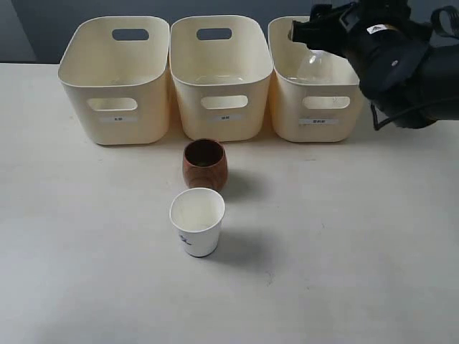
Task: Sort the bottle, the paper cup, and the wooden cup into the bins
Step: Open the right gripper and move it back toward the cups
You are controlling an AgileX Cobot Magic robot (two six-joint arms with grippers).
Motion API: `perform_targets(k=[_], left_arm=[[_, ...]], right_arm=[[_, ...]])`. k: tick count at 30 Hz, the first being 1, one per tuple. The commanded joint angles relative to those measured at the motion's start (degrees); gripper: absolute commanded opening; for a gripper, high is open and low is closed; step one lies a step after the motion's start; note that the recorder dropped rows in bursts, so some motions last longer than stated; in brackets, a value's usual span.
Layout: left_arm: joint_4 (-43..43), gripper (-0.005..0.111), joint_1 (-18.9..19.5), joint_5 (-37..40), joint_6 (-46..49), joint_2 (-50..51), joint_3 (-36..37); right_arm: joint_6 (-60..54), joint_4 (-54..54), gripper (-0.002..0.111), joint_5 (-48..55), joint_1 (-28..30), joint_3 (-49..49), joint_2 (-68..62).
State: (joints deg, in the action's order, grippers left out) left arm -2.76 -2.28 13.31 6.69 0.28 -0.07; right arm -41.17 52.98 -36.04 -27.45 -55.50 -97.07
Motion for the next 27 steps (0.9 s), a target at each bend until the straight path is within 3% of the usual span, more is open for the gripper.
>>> perform_targets(k=[1,13,27], left_arm=[[0.3,0.0,-0.2,0.0,-0.1,-0.3,0.1],[0.3,0.0,-0.2,0.0,-0.1,-0.3,0.1],[0.3,0.0,-0.2,0.0,-0.1,-0.3,0.1]], right_arm=[[-0.1,2.7,0.072,11.4,0.0,-0.4,6.9],[-0.4,1.1,0.072,45.1,0.0,-0.4,15.6],[0.9,2.9,0.072,56.1,0.0,0.6,15.6]])
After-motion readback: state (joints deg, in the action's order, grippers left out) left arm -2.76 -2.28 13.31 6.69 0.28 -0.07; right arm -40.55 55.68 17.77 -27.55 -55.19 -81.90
